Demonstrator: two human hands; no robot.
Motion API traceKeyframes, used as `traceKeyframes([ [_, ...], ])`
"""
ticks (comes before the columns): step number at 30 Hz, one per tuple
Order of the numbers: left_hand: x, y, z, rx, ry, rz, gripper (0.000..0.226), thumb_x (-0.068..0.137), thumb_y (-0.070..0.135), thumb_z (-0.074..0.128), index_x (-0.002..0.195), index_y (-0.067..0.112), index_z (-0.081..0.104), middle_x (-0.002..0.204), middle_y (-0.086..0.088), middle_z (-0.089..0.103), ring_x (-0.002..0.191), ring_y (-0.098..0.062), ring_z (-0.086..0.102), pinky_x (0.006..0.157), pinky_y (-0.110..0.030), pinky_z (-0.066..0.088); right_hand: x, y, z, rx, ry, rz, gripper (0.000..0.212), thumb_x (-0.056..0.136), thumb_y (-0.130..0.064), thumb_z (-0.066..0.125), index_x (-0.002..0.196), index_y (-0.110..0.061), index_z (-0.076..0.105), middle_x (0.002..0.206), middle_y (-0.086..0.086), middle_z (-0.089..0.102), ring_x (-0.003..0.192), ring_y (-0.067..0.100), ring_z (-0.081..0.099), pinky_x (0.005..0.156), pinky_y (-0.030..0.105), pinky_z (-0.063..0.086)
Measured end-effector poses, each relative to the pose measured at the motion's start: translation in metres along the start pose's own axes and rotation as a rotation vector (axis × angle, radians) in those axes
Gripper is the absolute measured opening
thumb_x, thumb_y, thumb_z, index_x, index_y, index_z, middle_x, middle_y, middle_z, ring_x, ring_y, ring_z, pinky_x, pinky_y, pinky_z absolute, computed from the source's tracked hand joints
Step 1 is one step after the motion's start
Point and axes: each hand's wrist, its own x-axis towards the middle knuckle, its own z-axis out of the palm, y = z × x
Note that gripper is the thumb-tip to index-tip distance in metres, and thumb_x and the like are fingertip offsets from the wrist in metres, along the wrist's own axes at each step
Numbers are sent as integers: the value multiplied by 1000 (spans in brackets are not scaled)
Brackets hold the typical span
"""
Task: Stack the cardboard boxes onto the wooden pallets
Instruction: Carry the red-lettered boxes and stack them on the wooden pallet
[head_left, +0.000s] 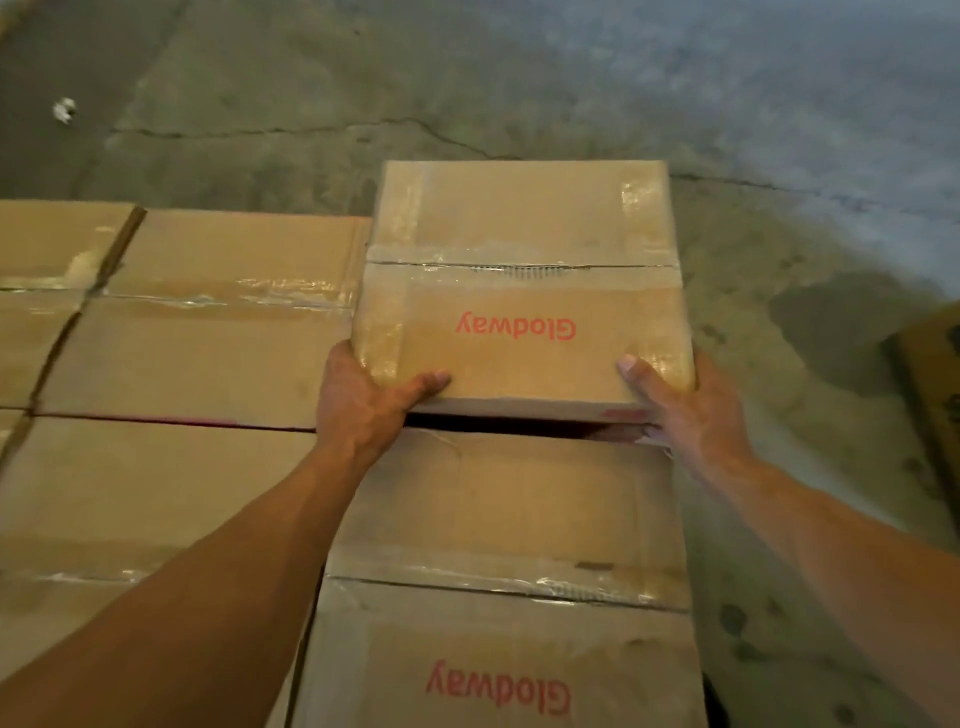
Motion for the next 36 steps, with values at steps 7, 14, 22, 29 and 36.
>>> traceKeyframes([
  [7, 6, -5, -3, 124, -28, -58, 111, 51, 78, 81, 133, 13, 45, 129, -8, 56, 125, -35, 47, 102, -53, 45, 0, 6, 8, -197, 23, -17, 60, 82, -65, 71, 128, -28, 65, 113, -9, 69, 106, 15, 64, 86, 29, 47],
  [14, 13, -5, 5, 339, -25, -67, 111, 58, 70, 83, 138, 6, 42, 139, -16, 45, 130, -40, 37, 104, -59, 38, 0, 15, 11, -307, 22, 58, 66, 81, -69, 69, 131, -27, 63, 121, -3, 69, 112, 22, 63, 99, 42, 50],
  [22, 10, -15, 11, 486, -64, -83, 117, 59, 61, 89, 145, 14, 26, 145, -16, 26, 134, -40, 29, 106, -58, 31, 8, 20, 23, -430, -69, 215, 91, 68, -86, 62, 132, -21, 59, 129, 4, 65, 116, 30, 62, 91, 40, 49],
  [29, 8, -11, 16, 563, -53, -81, 114, 61, 63, 86, 144, 14, 27, 143, -16, 27, 132, -39, 31, 105, -56, 32, 5, 18, 24, -422, -73, 249, 105, 53, -95, 51, 132, -24, 58, 126, 1, 66, 112, 28, 63, 89, 41, 49],
  [36, -8, 34, 15, 708, 55, 40, 105, 72, 56, 84, 148, 8, 30, 145, -20, 36, 133, -40, 37, 105, -56, 34, 10, 1, 8, -633, -145, 258, 90, 82, -82, 51, 145, -20, 38, 145, 8, 52, 130, 37, 50, 103, 50, 44],
])
